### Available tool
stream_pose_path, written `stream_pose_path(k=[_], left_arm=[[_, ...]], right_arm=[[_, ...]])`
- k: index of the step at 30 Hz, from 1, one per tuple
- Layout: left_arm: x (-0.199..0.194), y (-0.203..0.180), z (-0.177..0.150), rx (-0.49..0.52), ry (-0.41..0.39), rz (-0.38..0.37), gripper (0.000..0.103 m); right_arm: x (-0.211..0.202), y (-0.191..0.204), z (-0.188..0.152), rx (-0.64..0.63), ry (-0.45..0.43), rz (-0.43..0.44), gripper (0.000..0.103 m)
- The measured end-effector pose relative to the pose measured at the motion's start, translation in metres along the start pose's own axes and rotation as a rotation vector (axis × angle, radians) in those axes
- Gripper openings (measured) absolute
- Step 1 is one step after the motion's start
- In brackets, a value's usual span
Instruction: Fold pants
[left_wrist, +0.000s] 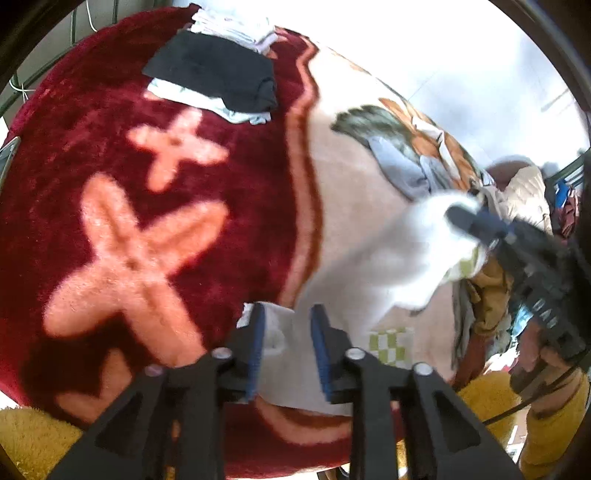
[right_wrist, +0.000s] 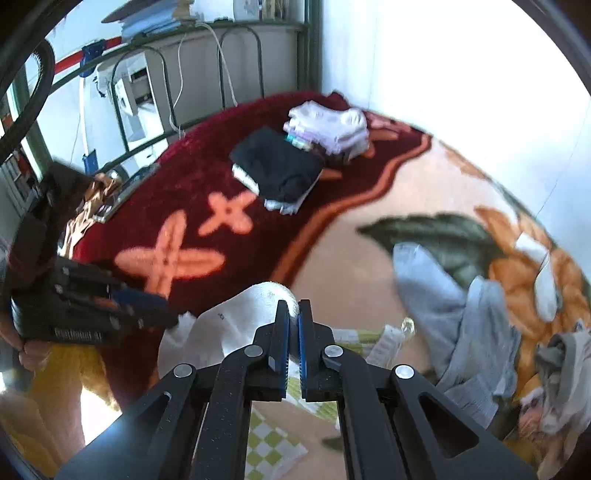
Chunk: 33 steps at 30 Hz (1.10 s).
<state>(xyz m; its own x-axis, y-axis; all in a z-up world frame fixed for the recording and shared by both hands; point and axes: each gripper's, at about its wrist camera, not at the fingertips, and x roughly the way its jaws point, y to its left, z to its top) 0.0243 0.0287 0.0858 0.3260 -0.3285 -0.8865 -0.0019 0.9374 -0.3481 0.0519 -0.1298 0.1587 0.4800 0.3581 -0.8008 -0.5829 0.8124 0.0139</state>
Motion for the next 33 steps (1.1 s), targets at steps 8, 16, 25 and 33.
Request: stream_pose_path(k=[8,16,25,33], left_arm=[[0.014,0.009,-0.008,-0.035,0.020,0.022,0.028],[0.015,0.021,-0.016,-0.068,0.033,0.006,0.028],[0.013,0.004,-0.018,-0.099,0.054,-0.096,0.034],[0.016,-0.021,-0.013,-0.034,0.057,-0.085,0.039]], right_arm=[[-0.017,0.030,0.008,-0.180,-0.076,-0.025,0.004],[0.012,0.087,-0.074,-0.391,0.115,0.032,0.004],[0.005,0.114,-0.120,-0.462,0.129,-0.026,0.004],[-0.006,0.117,-0.127,-0.346,0.140,-0.059,0.021]])
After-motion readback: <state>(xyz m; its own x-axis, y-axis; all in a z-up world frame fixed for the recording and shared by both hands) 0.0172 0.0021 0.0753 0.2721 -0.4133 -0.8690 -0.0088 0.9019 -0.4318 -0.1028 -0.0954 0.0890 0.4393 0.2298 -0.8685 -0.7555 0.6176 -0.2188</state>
